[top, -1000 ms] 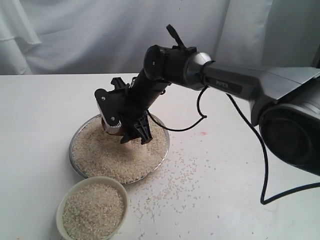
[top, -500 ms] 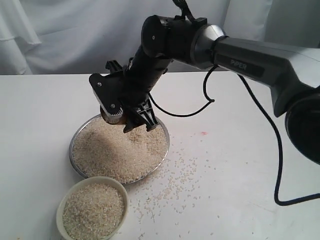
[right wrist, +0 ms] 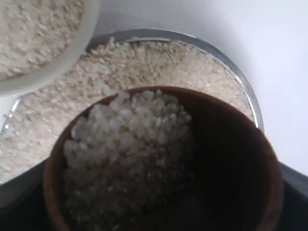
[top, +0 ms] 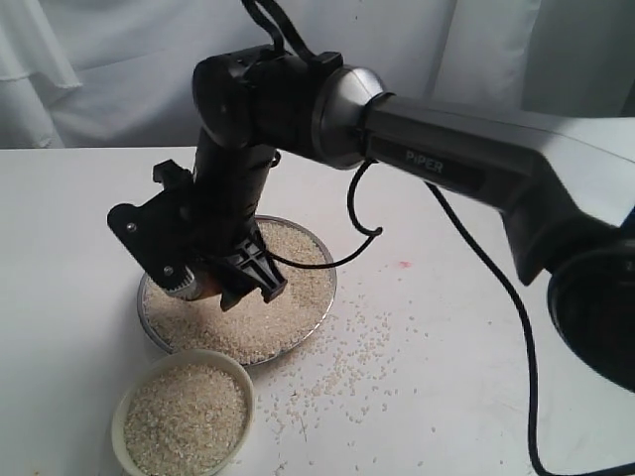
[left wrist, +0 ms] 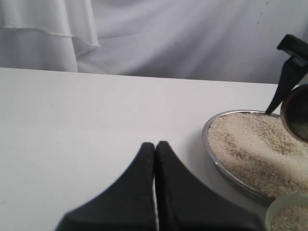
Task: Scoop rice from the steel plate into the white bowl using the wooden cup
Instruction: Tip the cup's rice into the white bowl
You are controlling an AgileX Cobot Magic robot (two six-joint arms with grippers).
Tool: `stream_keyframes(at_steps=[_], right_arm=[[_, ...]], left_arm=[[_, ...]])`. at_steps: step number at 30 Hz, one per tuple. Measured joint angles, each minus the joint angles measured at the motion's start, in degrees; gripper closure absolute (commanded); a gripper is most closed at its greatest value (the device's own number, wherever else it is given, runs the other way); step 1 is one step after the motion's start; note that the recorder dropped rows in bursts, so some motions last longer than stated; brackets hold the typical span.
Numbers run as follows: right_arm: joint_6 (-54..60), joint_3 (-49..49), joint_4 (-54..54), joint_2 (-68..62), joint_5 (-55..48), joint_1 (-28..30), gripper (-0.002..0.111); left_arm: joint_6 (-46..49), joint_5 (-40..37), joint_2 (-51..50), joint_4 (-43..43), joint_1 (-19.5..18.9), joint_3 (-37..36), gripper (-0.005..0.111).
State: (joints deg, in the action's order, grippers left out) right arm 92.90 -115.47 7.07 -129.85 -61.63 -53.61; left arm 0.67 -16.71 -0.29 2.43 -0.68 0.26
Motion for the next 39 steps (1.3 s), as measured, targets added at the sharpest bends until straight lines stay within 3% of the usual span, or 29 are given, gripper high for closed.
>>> stream_keyframes(at_steps=[10, 25, 39], right_arm=[[-2.57, 0.00, -6.28, 0.07, -7.11, -5.20, 0.108], [-6.09, 0.00, -19.37, 0.07, -7.99, -10.90, 0.108], [-15.75, 8.72, -33.76, -0.18, -7.63, -16.81, 0.108]], left_arm=[[0.00, 0.00, 0.00, 0.00, 0.00, 0.00, 0.107], [0.00, 0.00, 0.00, 0.00, 0.00, 0.00, 0.107], [0.00, 0.00, 0.00, 0.00, 0.00, 0.00, 0.107]])
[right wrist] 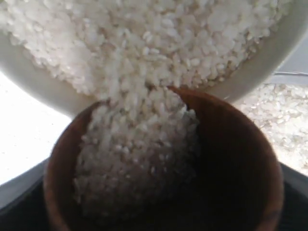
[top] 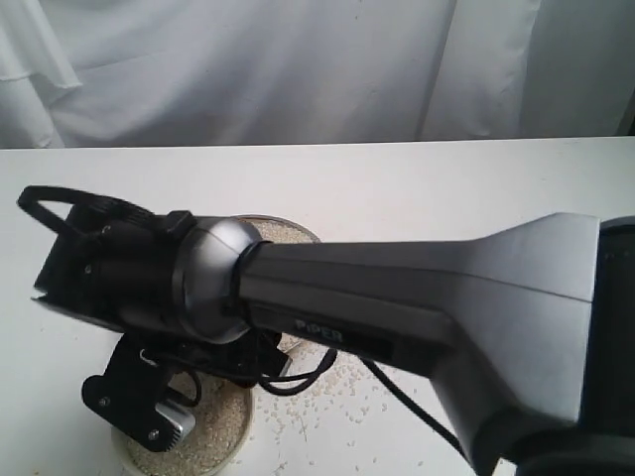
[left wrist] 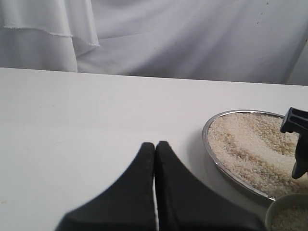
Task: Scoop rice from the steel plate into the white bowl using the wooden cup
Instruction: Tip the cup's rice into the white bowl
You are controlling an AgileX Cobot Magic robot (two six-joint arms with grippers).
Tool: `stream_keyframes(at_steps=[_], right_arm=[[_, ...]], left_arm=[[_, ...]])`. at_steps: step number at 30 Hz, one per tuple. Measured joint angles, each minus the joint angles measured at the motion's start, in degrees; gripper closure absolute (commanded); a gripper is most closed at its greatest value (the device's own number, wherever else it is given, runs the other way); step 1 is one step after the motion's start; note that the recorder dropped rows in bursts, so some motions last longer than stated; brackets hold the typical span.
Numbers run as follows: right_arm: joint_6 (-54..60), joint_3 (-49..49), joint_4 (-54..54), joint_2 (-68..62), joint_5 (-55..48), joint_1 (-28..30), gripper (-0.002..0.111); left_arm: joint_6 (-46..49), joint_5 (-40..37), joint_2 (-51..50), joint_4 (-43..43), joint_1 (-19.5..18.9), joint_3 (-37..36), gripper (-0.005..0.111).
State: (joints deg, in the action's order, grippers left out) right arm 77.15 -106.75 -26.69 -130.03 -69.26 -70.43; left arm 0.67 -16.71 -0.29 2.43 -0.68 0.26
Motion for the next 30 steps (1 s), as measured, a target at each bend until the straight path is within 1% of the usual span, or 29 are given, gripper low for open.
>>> stream_keyframes(at_steps=[4, 18, 23, 30], right_arm=[[-4.20, 1.03, -5.05, 0.00, 0.00, -1.88, 0.108], [-9.65, 1.03, -12.75, 0.00, -0.22, -6.89, 0.108], [-11.99, 1.03, -16.32, 0.00, -0.22, -9.53, 0.108], [-13.21, 1.17, -19.70, 0.00, -0.22, -10.15, 0.108]], left_arm=[[0.00, 0.00, 0.00, 0.00, 0.00, 0.00, 0.107], [0.00, 0.00, 0.00, 0.00, 0.00, 0.00, 0.107], [0.00, 0.00, 0.00, 0.00, 0.00, 0.00, 0.107], [0.00, 0.00, 0.00, 0.00, 0.00, 0.00, 0.107]])
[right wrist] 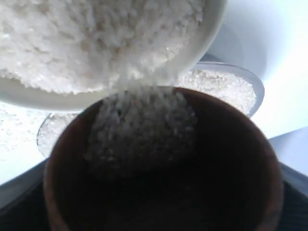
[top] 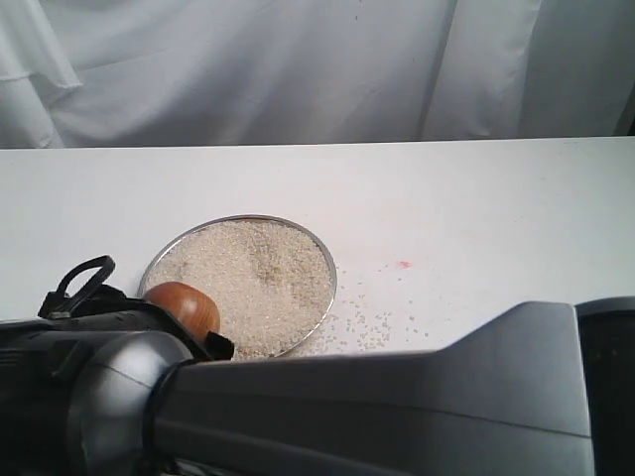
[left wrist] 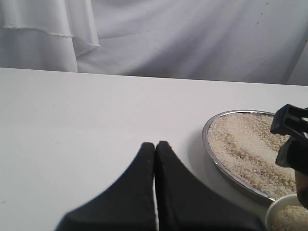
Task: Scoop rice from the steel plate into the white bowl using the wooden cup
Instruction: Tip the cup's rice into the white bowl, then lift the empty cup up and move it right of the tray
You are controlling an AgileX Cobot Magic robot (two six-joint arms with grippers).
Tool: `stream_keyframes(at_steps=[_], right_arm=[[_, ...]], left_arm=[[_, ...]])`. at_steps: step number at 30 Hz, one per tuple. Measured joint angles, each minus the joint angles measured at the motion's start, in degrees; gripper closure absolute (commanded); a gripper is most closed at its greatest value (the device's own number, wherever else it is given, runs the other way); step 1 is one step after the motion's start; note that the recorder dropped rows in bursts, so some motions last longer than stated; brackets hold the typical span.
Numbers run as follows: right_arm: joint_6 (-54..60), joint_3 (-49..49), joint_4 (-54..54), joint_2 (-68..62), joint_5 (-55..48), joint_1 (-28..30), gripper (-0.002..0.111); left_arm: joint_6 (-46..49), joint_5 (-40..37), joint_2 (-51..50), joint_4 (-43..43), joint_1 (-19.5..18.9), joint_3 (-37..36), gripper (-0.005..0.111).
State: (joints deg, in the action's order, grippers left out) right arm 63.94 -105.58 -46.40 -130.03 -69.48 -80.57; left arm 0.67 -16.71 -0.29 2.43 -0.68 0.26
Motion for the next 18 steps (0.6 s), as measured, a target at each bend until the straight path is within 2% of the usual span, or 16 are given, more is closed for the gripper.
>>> stream_keyframes(at_steps=[4, 9, 18], right_arm=[[-4.45, 4.69, -9.66, 0.10, 0.00, -0.04, 0.108], [-6.54, 8.67, -12.03, 0.81, -0.05, -0.04, 0.108], [-10.63, 9.16, -15.21, 2.47, -0.05, -0.04, 0.108]], left_arm=[[0.00, 0.00, 0.00, 0.00, 0.00, 0.00, 0.107], [0.00, 0.00, 0.00, 0.00, 0.00, 0.00, 0.107], [0.00, 0.00, 0.00, 0.00, 0.00, 0.00, 0.107]])
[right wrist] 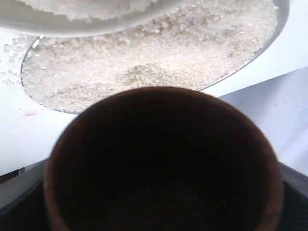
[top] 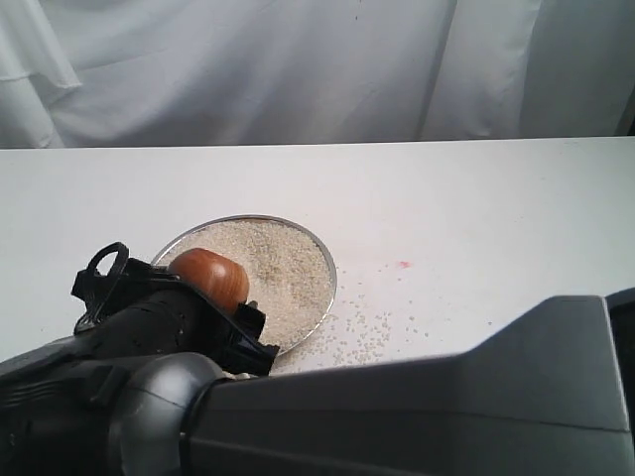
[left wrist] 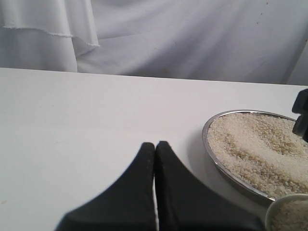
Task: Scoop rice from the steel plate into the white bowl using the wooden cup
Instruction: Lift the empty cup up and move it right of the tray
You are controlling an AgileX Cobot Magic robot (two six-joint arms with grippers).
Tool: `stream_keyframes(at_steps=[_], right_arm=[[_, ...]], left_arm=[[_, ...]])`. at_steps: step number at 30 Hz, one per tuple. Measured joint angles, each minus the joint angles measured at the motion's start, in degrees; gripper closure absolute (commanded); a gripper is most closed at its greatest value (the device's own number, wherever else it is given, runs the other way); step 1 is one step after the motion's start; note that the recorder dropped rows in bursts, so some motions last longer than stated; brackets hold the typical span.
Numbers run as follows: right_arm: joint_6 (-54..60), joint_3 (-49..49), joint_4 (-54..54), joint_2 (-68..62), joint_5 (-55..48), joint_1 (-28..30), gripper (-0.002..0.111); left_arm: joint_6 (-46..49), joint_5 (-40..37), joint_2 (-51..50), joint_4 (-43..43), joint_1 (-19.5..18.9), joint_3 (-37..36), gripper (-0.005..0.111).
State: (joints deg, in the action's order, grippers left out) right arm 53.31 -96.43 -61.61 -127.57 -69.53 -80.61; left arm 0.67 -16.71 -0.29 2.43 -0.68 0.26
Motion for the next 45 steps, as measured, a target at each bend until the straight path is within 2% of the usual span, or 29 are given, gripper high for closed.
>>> stream_keyframes(at_steps=[2, 5, 10, 16, 19, 28, 36, 40, 45], right_arm=[[-1.96, 0.00, 1.25, 0.80, 0.00, 0.00, 0.108], [-3.56, 0.09, 9.24, 3.23, 0.13, 1.42, 0.108], [-3.86, 0.09, 32.37, 9.89, 6.88, 10.78, 0.108], [-2.96, 0.09, 54.93, 14.89, 25.17, 24.99, 0.108], [-1.98, 0.09, 65.28, 15.29, 35.85, 29.98, 0.108], [-1.49, 0.48, 86.75, 15.29, 63.26, 39.42, 0.108], [-5.93, 10.46, 92.96, 15.29, 82.21, 45.93, 0.108], [-17.02, 17.89, 87.64, 15.29, 88.60, 48.07, 0.108], [-37.43, 27.76, 74.75, 15.08, 101.09, 49.38, 0.108]], left_arm=[[0.00, 0.00, 0.00, 0.00, 0.00, 0.00, 0.107], [0.00, 0.00, 0.00, 0.00, 0.00, 0.00, 0.107], [0.00, 0.00, 0.00, 0.00, 0.00, 0.00, 0.107], [0.00, 0.00, 0.00, 0.00, 0.00, 0.00, 0.107], [0.00, 0.00, 0.00, 0.00, 0.00, 0.00, 0.107], [0.00, 0.00, 0.00, 0.00, 0.00, 0.00, 0.107], [0.00, 0.00, 0.00, 0.00, 0.00, 0.00, 0.107], [0.00, 0.00, 0.00, 0.00, 0.00, 0.00, 0.107], [0.00, 0.00, 0.00, 0.00, 0.00, 0.00, 0.107]])
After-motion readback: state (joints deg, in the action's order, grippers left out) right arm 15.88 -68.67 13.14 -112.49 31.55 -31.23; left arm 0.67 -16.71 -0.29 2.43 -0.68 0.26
